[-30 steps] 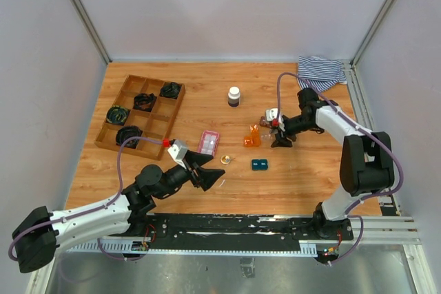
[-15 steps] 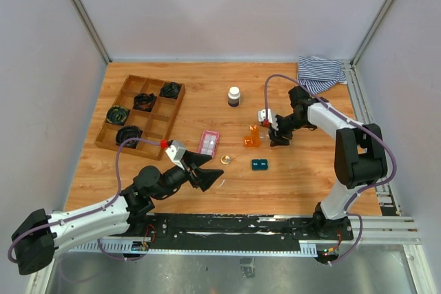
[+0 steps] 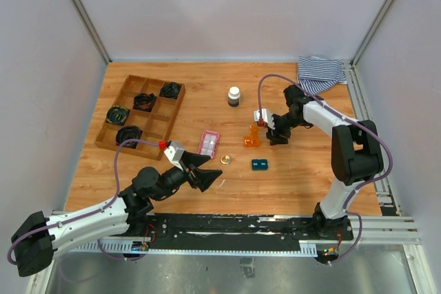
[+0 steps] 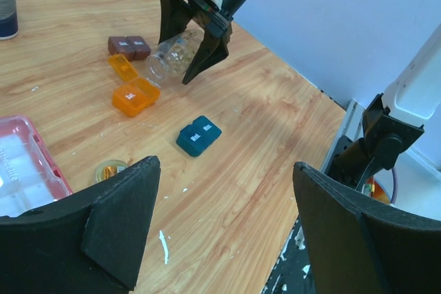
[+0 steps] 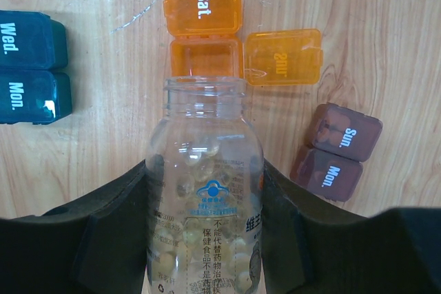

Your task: Sort the pills into containers

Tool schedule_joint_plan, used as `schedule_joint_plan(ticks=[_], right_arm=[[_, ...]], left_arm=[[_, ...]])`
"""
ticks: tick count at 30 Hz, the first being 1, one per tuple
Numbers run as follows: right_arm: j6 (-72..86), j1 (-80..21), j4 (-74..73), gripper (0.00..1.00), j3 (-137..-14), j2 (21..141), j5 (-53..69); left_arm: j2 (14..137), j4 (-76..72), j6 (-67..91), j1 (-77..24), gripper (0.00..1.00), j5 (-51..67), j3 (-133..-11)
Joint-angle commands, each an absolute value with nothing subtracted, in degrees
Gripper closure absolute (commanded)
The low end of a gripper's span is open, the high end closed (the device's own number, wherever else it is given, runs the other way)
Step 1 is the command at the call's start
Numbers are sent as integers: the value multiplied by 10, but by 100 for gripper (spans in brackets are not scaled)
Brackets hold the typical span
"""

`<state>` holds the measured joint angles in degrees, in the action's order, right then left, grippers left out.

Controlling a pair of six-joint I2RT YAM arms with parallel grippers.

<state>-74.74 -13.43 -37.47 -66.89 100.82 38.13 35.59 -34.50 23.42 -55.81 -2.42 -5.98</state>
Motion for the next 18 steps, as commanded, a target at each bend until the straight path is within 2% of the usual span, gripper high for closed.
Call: schedule_joint_plan(ticks=[1, 18], right_arm=[[-734, -150, -381, 96, -688, 1017, 363], [-713, -177, -386, 96, -697, 1020, 316]], left_arm=[[348, -348, 232, -556, 16, -31, -55], [343, -338, 233, -556, 16, -35, -56]])
